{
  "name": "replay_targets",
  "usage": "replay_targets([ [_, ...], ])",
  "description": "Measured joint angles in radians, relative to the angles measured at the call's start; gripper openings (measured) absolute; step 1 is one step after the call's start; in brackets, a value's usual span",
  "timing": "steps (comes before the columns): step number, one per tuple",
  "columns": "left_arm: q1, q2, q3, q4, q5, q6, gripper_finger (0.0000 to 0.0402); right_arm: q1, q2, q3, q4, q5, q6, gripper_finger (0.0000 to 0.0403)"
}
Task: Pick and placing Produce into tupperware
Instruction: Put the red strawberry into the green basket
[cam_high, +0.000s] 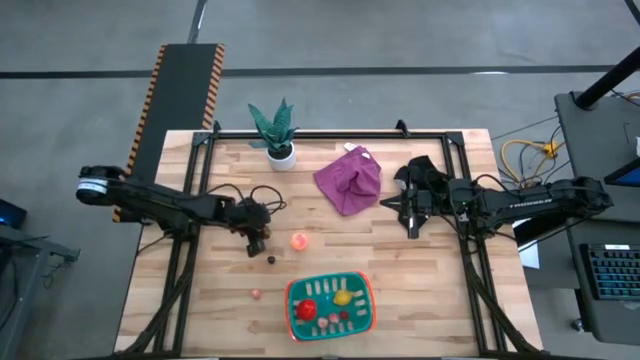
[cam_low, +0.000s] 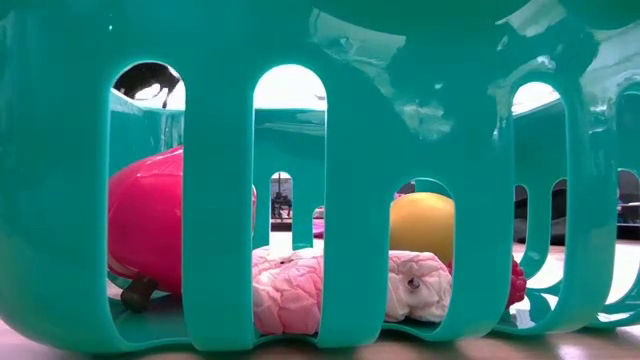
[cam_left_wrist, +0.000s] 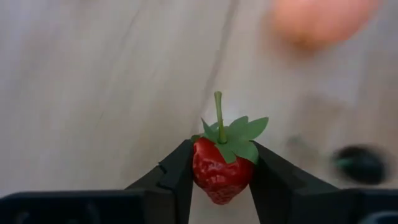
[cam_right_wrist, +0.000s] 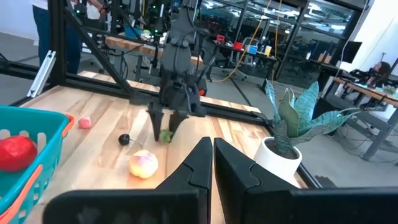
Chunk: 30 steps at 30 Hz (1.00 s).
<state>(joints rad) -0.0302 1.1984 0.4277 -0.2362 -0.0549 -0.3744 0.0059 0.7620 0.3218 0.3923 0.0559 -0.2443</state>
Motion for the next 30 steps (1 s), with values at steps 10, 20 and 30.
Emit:
replay_targets([
  [10,0.000,-0.144,0.134,0.027,0.056,0.085,0.0106,0.000,-0.003,0.000,0.009,0.027,-0.003,0.0009],
  [20,-0.038,-0.047,0.254,0.121,0.140,0.172,0.0106,0.000,-0.003,0.000,0.030,0.053,-0.106,0.0009],
  [30,-0.185,0.145,0.506,0.100,0.150,0.226,0.0106,0.000,-0.009,0.000,0.056,0.052,-0.116,0.0009],
])
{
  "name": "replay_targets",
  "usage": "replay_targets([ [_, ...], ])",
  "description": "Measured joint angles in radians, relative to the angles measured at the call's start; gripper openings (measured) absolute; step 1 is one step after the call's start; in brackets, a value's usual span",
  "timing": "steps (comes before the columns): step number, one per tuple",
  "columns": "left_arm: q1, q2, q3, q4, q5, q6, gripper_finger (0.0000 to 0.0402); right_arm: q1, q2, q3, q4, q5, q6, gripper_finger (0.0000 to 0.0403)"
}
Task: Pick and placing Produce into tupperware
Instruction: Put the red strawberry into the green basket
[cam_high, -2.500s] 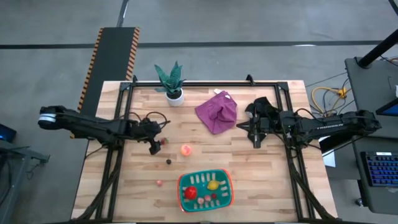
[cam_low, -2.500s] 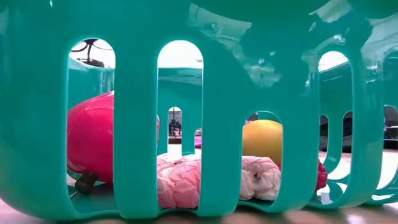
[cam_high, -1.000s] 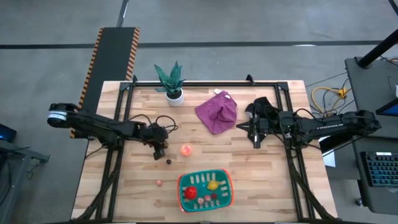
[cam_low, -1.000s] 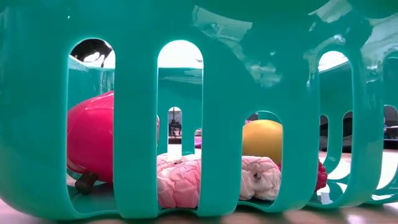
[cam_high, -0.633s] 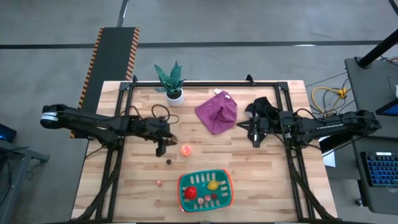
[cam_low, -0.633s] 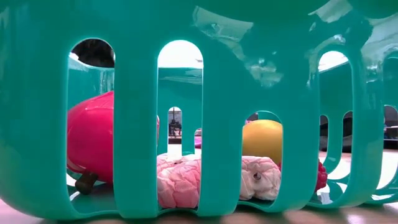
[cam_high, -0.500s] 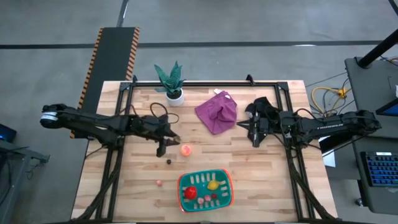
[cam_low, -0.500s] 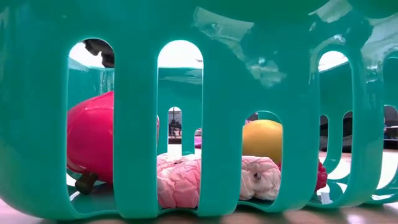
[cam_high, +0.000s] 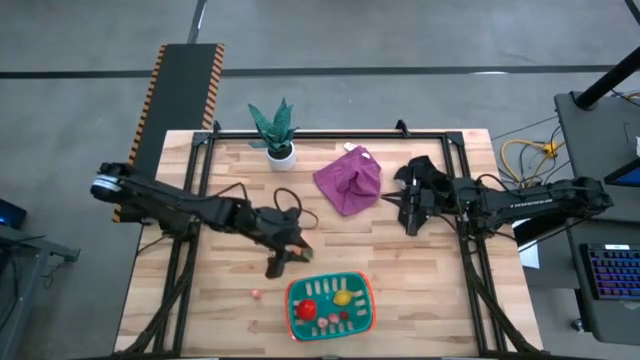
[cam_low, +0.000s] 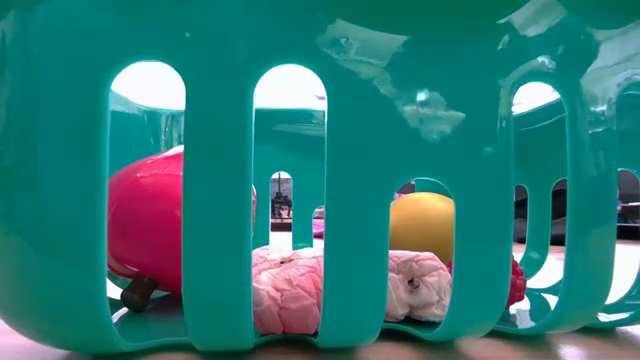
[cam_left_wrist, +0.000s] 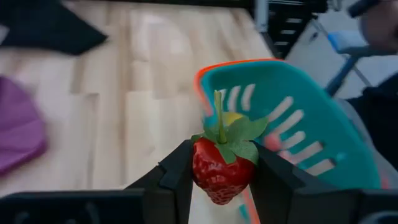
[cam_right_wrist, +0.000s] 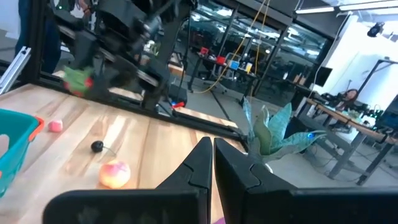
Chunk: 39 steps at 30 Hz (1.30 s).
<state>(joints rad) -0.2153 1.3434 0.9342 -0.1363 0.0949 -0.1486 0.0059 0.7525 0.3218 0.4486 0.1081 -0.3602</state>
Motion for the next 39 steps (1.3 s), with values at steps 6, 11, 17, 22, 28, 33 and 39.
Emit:
replay_targets([
  [6,-0.084,0.070,0.097,-0.002,-0.009,-0.042,0.0106,0.000,-0.010,0.000,0.006,0.000,-0.019,0.0009],
  [11,-0.138,0.145,0.151,-0.002,-0.026,-0.110,0.0107,0.000,-0.015,0.000,0.014,-0.001,-0.018,0.0009],
  [17,-0.166,0.265,0.207,0.002,-0.031,-0.196,0.0107,0.000,-0.022,0.000,0.017,-0.001,-0.056,0.0009],
  [22,-0.186,0.346,0.261,-0.002,-0.023,-0.213,0.0107,0.000,-0.024,0.000,0.063,-0.001,-0.085,0.0009],
  [28,-0.201,0.383,0.275,-0.010,-0.020,-0.248,0.0107,0.000,-0.026,0.000,0.098,-0.001,-0.086,0.0009],
  [33,-0.199,0.384,0.252,-0.039,-0.021,-0.292,0.0107,0.000,-0.026,0.000,0.113,-0.002,-0.087,0.0009],
  [39,-0.199,0.387,0.234,-0.048,-0.020,-0.300,0.0107,0.000,-0.025,0.000,0.110,-0.002,-0.086,0.0009],
])
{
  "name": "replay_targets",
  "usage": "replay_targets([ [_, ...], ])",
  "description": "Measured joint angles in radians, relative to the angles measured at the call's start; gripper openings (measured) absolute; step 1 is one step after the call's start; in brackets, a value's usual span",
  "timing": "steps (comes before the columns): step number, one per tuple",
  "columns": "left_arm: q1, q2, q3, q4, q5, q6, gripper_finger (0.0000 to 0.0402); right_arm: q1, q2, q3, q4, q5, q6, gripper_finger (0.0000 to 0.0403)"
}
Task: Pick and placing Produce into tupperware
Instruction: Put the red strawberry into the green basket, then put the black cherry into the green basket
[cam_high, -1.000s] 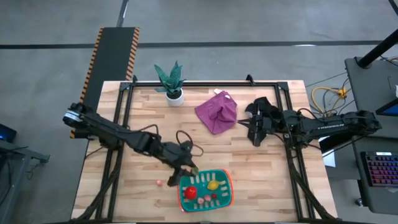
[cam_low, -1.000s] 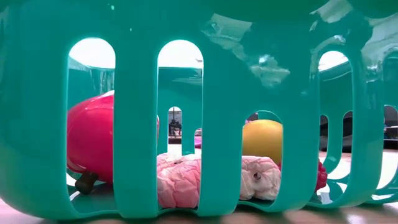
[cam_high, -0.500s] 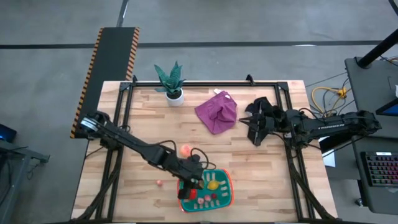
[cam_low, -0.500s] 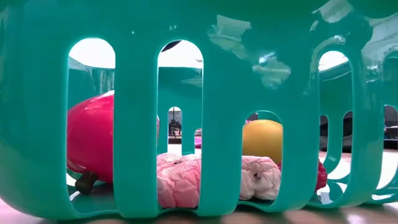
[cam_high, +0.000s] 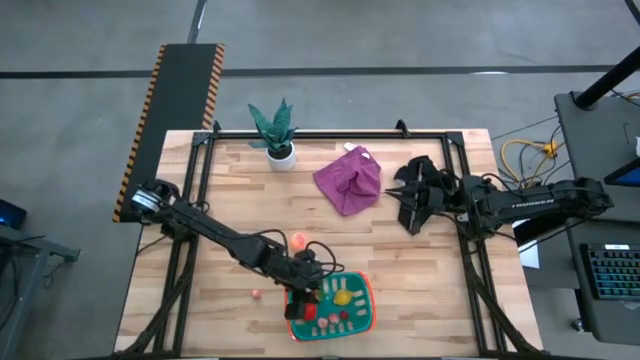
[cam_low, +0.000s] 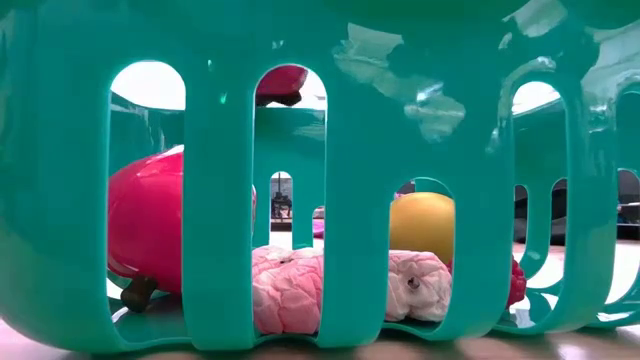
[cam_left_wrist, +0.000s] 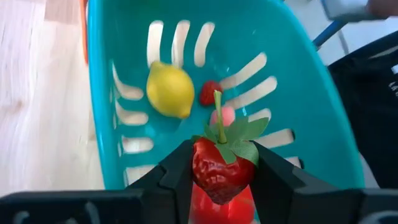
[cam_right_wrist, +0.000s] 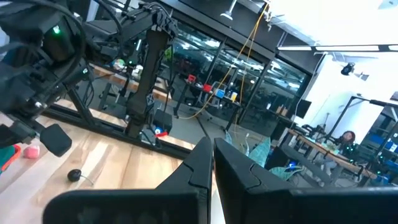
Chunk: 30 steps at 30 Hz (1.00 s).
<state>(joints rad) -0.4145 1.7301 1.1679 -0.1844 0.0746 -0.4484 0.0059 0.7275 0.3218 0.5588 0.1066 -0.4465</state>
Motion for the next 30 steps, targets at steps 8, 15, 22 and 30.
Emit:
replay_targets([
  [8,0.000,0.000,-0.002,-0.069,0.001,-0.034,0.0110,0.000,0.001,0.000,-0.002,0.000,0.001,0.0009],
  [15,0.014,0.002,-0.007,-0.071,-0.001,-0.100,0.0164,0.000,0.001,0.000,-0.002,0.000,0.009,0.0009],
  [22,0.013,0.001,0.006,-0.069,0.002,-0.085,0.0215,0.000,0.000,0.000,-0.001,0.000,0.009,0.0009],
  [30,0.013,-0.047,0.050,-0.105,0.000,-0.016,0.0221,0.000,0.000,0.000,-0.001,0.000,0.003,0.0009],
])
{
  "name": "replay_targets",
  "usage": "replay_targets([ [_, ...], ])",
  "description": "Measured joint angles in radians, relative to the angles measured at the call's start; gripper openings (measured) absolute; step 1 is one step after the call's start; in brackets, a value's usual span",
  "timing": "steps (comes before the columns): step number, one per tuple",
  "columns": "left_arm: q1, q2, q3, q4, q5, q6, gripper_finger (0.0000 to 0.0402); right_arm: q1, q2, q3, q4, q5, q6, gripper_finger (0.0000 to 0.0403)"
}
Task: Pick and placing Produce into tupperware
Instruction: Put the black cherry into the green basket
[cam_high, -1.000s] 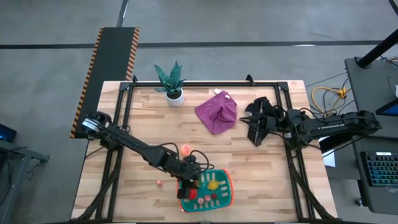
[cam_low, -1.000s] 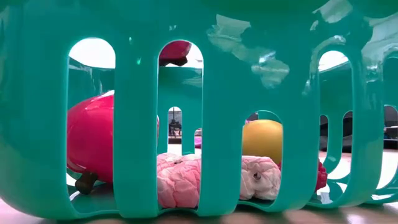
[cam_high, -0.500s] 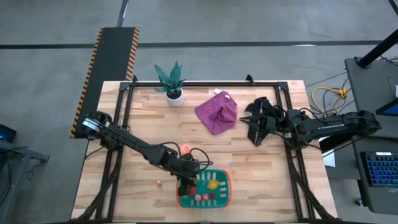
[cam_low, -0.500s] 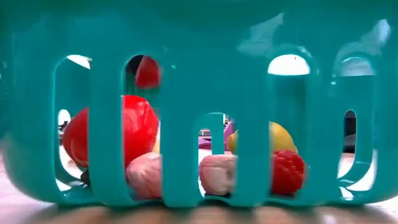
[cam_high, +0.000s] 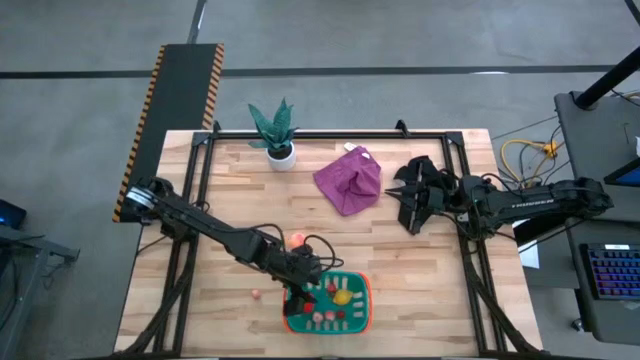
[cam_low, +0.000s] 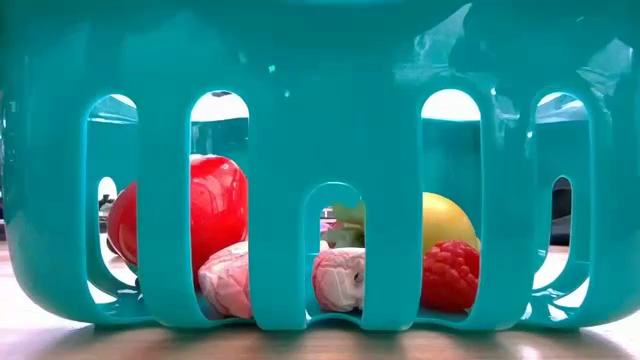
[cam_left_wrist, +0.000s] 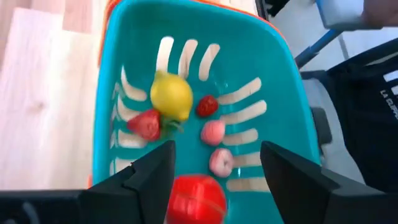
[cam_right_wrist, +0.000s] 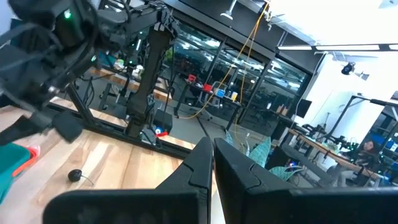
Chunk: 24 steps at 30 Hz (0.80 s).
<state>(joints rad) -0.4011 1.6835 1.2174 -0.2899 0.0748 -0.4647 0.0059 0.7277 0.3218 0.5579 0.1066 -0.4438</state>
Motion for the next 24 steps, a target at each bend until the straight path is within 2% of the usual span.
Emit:
replay_targets([
  [4,-0.001,-0.057,0.015,-0.156,-0.042,-0.030,0.0221,0.000,0.000,0.000,0.000,0.000,-0.001,0.0009],
  [9,-0.016,-0.138,0.015,-0.381,-0.182,-0.127,0.0221,0.000,0.000,0.000,0.001,0.000,-0.002,0.0009],
  [14,-0.033,-0.154,0.006,-0.556,-0.293,-0.252,0.0221,0.000,0.000,0.000,0.000,0.000,-0.002,0.0009],
  [18,-0.035,-0.138,-0.033,-0.591,-0.312,-0.414,0.0221,0.000,0.000,0.000,0.000,0.000,-0.002,0.0009],
  [24,-0.026,-0.122,-0.097,-0.644,-0.257,-0.745,0.0221,0.000,0.000,0.000,-0.004,0.001,-0.002,0.0009],
])
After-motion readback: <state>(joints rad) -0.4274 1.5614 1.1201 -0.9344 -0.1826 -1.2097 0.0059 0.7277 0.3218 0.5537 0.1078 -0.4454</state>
